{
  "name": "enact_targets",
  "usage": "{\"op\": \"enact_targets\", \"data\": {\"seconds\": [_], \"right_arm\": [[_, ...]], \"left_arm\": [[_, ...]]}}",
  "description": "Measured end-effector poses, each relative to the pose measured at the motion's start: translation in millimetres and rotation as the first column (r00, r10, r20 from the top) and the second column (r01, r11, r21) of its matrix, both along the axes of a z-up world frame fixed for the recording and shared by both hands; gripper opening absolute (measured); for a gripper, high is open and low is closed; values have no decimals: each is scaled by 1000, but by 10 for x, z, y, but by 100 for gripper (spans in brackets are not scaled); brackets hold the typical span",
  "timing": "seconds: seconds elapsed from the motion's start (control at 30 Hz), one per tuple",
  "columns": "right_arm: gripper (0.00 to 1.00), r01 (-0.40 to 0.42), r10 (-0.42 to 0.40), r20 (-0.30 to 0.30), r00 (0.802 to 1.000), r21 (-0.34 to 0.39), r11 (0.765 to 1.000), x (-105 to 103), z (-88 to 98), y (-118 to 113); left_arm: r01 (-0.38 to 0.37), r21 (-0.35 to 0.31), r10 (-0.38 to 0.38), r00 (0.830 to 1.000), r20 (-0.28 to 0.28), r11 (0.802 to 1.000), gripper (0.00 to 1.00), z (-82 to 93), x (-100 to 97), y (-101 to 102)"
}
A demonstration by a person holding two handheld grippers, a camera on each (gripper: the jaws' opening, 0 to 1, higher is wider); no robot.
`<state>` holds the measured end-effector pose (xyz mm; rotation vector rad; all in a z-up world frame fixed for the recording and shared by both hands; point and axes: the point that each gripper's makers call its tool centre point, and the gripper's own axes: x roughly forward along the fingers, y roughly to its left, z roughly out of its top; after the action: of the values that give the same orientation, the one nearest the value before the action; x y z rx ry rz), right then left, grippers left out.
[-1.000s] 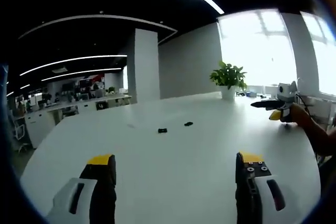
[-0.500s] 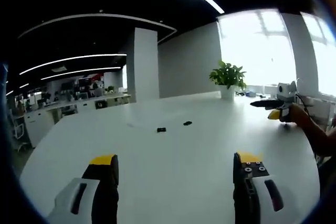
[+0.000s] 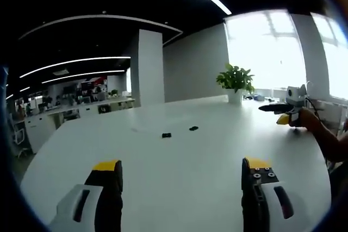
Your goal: Snap the two parts of the plastic buckle together until the buckle closes and remains connected.
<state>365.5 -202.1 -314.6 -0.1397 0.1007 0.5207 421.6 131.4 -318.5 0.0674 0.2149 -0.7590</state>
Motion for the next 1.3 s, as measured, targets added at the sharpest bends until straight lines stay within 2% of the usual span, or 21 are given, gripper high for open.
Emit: {"op": "enact_targets", "data": {"seconds": [0.63, 1.3], "right_arm": [[91, -7, 7, -7, 1000, -1, 1000, -4, -17, 1], [91, -4, 4, -6, 1000, -5, 1000, -43, -27, 39]], "left_arm": [[13, -1, -13, 1000, -7, 1000, 88, -22, -120, -79], [12, 26, -12, 1000, -14, 1000, 90, -98, -242, -171]]}}
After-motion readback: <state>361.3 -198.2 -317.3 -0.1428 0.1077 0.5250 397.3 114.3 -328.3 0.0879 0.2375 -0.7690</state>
